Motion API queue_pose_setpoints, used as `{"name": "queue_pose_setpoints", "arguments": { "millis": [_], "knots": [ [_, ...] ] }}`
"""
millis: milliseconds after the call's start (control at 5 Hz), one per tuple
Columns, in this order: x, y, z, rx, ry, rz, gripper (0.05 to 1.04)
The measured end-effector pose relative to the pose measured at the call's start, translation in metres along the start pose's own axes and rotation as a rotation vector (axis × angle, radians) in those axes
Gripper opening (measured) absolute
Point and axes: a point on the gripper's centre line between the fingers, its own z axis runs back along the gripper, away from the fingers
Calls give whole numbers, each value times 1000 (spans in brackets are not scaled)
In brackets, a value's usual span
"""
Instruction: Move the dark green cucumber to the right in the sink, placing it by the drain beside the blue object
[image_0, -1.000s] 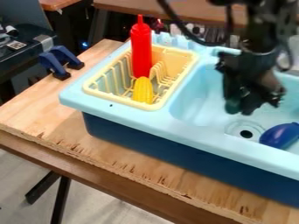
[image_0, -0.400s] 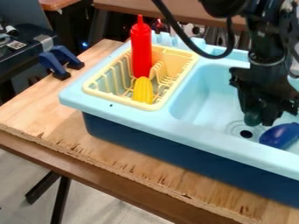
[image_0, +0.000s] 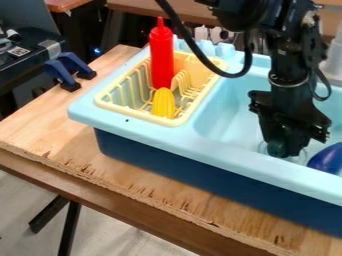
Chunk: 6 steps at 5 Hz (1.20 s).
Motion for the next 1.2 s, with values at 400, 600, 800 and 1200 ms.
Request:
{"name": "queue_pose_setpoints", "arguments": {
  "millis": [400, 600, 800, 1200],
  "knots": [
    [-3, 11, -2, -13, 10, 39, 919],
    [-7, 12, -7, -15, -10, 61, 1010],
    [-7, 11, -4, -19, -35, 70, 1006],
    [2, 16, 40, 5, -161, 56, 1005]
  ]
}}
